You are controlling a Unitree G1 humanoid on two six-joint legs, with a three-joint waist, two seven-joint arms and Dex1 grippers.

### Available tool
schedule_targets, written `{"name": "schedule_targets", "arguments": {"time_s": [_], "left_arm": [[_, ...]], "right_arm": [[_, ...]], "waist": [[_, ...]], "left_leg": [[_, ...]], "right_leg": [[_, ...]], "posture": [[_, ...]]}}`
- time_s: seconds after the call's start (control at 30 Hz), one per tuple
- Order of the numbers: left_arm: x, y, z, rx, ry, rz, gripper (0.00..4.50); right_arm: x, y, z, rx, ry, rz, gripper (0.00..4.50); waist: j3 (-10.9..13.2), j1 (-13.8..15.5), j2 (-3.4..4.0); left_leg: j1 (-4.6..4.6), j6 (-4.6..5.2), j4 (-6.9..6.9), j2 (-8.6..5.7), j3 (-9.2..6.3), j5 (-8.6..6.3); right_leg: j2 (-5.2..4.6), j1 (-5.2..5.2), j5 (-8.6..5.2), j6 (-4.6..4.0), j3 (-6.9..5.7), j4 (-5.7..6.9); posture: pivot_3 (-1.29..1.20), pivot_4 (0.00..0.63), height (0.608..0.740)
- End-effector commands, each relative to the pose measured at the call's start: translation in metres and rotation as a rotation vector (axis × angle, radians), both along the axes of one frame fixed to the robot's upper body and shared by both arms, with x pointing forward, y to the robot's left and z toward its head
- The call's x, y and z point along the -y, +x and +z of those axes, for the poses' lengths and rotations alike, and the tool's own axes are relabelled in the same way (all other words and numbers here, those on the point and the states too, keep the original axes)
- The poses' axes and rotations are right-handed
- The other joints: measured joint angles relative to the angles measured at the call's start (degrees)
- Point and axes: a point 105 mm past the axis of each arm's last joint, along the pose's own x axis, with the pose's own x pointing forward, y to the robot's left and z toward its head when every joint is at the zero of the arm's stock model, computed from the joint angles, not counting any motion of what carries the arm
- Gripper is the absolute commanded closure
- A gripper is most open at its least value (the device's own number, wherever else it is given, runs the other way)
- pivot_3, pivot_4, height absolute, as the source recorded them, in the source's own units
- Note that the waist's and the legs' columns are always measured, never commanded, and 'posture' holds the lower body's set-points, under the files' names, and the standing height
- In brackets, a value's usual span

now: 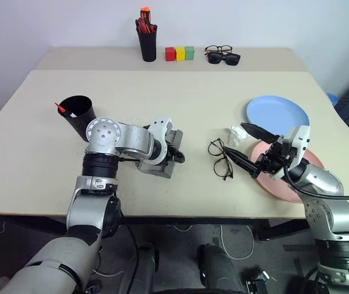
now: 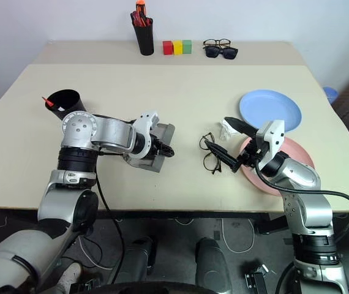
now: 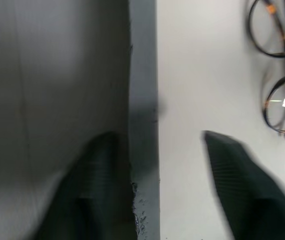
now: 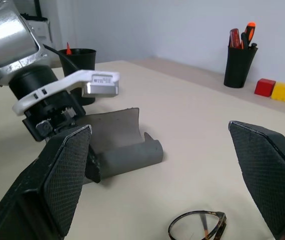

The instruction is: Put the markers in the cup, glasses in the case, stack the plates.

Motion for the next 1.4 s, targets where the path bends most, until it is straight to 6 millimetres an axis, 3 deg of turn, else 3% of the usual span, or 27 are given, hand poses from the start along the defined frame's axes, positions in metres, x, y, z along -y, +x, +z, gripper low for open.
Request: {"name": "schedule_targets", "arguments": {"time_s": [0.03, 0.07, 0.33, 0.5, 0.6, 0.77, 0.93, 1.1, 1.23, 1.4], "left_arm": [[0.006, -0.002, 0.005, 0.012, 0.011, -0.034, 3.74], [0.005, -0.002, 0.006, 0.021, 0.02, -0.04, 4.26], [-0.004, -0.002, 0.018, 0.112, 0.093, -0.11, 4.26], [-0.024, 0.003, 0.038, 0.223, 0.183, -0.179, 4.26], [-0.034, 0.016, 0.053, 0.416, 0.266, -0.246, 4.26], [-0.037, 0.023, 0.052, 0.542, 0.299, -0.574, 4.26], [-0.041, 0.036, 0.037, 0.575, 0.389, -0.817, 4.26], [-0.035, 0.032, 0.031, 0.615, 0.408, -1.087, 4.26], [-0.037, 0.026, 0.032, 0.614, 0.391, -1.22, 4.26], [-0.031, 0.026, 0.033, 0.61, 0.369, -1.255, 4.26]], "right_arm": [[-0.001, -0.006, 0.015, 0.061, 0.008, -0.002, 0.0], [-0.001, -0.006, 0.015, 0.061, 0.009, -0.005, 0.0], [-0.002, -0.006, 0.012, 0.061, 0.019, -0.019, 0.0], [-0.004, -0.004, 0.014, 0.066, 0.024, -0.021, 0.0], [-0.004, -0.002, 0.013, 0.067, 0.025, -0.02, 0.0], [-0.007, 0.001, 0.013, 0.071, 0.028, -0.011, 0.0], [-0.01, 0.002, 0.013, 0.073, 0.03, -0.003, 0.0], [-0.008, -0.001, 0.012, 0.072, 0.025, -0.008, 0.0], [-0.004, -0.003, 0.01, 0.068, 0.019, -0.016, 0.0], [0.005, -0.005, 0.003, 0.037, -0.009, -0.056, 0.0]], "waist": [[0.0, 0.0, 0.0], [0.0, 0.0, 0.0], [0.0, -0.2, 0.0], [0.0, -0.2, 0.0], [0.0, -0.3, 0.01], [0.0, -0.3, 0.04], [0.0, -0.2, 0.04], [0.0, -0.2, 0.03], [0.0, -0.3, 0.03], [0.0, -0.2, 0.03]], "left_leg": [[0.0, 0.0, 0.01, 0.0, 0.0, 0.0], [0.0, 0.0, 0.01, 0.0, 0.0, 0.0], [0.01, -0.01, -0.01, 0.0, 0.01, 0.0], [-0.03, -0.01, -0.03, 0.0, 0.03, 0.0], [-0.07, -0.01, -0.05, 0.0, 0.05, 0.0], [-0.17, 0.0, -0.25, 0.03, 0.19, -0.01], [-0.69, 0.09, -0.24, 0.03, 0.19, -0.03], [-0.81, 0.15, -0.25, 0.03, 0.19, -0.06], [-0.79, 0.16, -0.24, 0.03, 0.19, -0.06], [-0.78, 0.18, -0.11, 0.03, 0.19, -0.05]], "right_leg": [[0.0, 0.0, 0.0, 0.01, 0.0, 0.0], [0.0, 0.0, 0.0, 0.0, 0.0, 0.0], [0.0, 0.0, -0.06, -0.16, 0.0, -0.02], [0.0, -0.07, -0.05, -0.31, 0.0, -0.03], [0.0, -0.09, -0.07, -0.35, 0.01, -0.11], [-0.01, -0.08, 0.03, -0.56, 0.06, -0.63], [-0.02, -0.44, 0.04, -0.52, 0.05, -0.81], [-0.01, -0.57, 0.1, -0.22, 0.04, -0.75], [-0.01, -0.56, 0.1, -0.22, 0.05, -0.72], [-0.01, -0.54, 0.09, -0.22, 0.04, -0.55]], "posture": [[0.0, 0.15, 0.74], [0.0, 0.15, 0.74], [0.0, 0.15, 0.74], [0.0, 0.15, 0.74], [0.0, 0.15, 0.74], [0.0, 0.15, 0.74], [0.0, 0.15, 0.74], [0.0, 0.15, 0.74], [0.0, 0.15, 0.74], [0.0, 0.15, 0.74]]}}
